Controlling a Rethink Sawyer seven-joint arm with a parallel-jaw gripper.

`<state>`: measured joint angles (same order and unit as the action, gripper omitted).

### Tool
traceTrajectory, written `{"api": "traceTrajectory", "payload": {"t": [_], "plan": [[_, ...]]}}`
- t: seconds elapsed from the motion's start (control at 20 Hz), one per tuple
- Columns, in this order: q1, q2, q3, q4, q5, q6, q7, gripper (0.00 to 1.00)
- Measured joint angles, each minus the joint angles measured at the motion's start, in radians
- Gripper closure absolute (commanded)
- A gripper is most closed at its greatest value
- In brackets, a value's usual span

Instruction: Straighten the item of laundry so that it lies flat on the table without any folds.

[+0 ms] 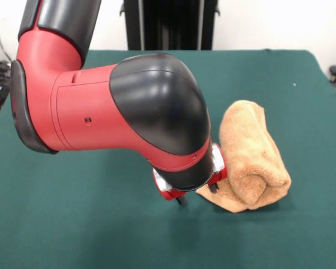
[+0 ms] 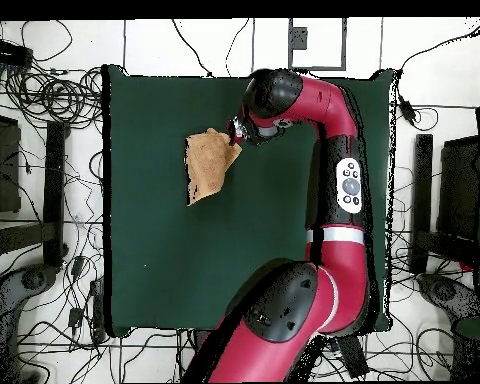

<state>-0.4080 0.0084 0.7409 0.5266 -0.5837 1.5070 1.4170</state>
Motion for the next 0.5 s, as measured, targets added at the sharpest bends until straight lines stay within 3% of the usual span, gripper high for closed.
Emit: {"api": "traceTrajectory", "payload": {"t": [0.5], "plan": [[0.030,0.000,-0.026,-0.008,0.000,0.000,0.000,0.00]]}}
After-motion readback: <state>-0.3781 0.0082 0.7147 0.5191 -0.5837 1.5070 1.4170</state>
